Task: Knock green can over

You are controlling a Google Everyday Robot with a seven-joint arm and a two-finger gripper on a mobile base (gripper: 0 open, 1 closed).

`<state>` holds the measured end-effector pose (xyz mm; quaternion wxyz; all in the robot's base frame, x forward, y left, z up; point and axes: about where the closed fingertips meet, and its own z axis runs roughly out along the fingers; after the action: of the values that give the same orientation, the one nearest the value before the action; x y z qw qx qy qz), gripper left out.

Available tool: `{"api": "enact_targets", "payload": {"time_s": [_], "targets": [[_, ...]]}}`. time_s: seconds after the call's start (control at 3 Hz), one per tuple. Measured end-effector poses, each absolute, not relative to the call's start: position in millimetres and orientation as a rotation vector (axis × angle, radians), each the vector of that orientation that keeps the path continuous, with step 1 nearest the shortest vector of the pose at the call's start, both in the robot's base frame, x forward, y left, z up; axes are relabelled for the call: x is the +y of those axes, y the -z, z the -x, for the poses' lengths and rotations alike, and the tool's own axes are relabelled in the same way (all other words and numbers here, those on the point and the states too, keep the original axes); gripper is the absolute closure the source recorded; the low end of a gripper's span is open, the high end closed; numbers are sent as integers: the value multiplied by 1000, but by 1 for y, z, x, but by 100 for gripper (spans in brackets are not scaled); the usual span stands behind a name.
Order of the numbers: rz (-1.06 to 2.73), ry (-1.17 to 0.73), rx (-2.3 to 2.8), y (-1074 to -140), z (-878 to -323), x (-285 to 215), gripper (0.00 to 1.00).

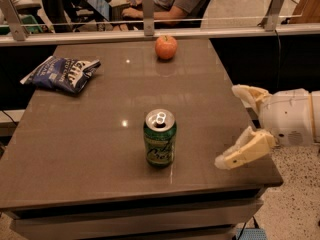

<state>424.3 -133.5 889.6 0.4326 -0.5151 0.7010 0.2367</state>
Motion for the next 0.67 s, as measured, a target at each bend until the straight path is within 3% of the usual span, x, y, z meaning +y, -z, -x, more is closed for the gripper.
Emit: {"api": "enact_targets", "payload": {"time_s": [0.67], "targets": [[1053, -873, 1590, -901, -432, -70, 0]]}}
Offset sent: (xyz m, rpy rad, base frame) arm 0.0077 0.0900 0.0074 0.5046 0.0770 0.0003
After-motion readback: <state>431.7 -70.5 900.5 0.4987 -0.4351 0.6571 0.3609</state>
